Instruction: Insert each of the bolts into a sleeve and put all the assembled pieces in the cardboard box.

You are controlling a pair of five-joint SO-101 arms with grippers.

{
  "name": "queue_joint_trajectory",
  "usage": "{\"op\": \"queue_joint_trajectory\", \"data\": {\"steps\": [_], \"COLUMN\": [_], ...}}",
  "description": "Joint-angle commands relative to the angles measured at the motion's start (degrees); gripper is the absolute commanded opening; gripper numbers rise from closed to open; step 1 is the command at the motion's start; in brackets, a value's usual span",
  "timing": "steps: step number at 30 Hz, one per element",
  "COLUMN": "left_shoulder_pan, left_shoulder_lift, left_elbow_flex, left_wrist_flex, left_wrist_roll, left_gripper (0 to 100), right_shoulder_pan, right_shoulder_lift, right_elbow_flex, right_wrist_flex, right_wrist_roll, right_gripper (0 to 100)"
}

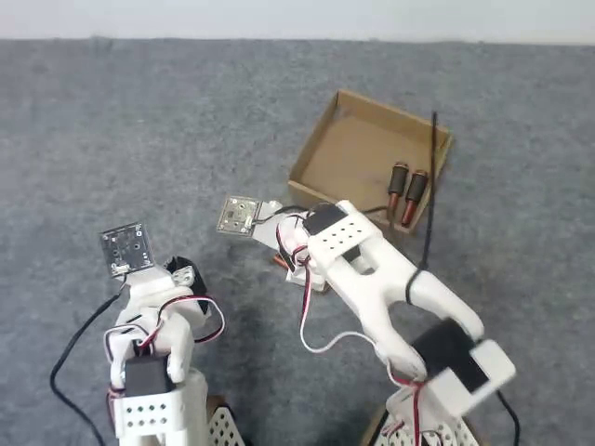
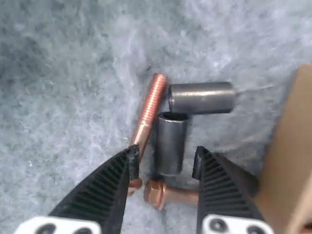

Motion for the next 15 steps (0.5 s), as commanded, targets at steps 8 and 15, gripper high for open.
{"op": "queue_joint_trajectory", "data": {"steps": [8,15], "left_shoulder_pan": [-0.3,-0.3], "left_shoulder_lift": [-1.3,-1.3], "left_elbow_flex": [-0.7,-0.7], "left_wrist_flex": [0.2,0.2], "left_wrist_roll": [-0.7,-0.7], "left_gripper": [1,1], "right_shoulder_pan": [3.9,3.6], "right_shoulder_lift": [11.2,12.2], "right_elbow_flex": [-10.7,-11.6], "right_wrist_flex": [-0.6,0.4], "right_wrist_roll": [0.9,0.6], "right_gripper": [16.9,0.5]}}
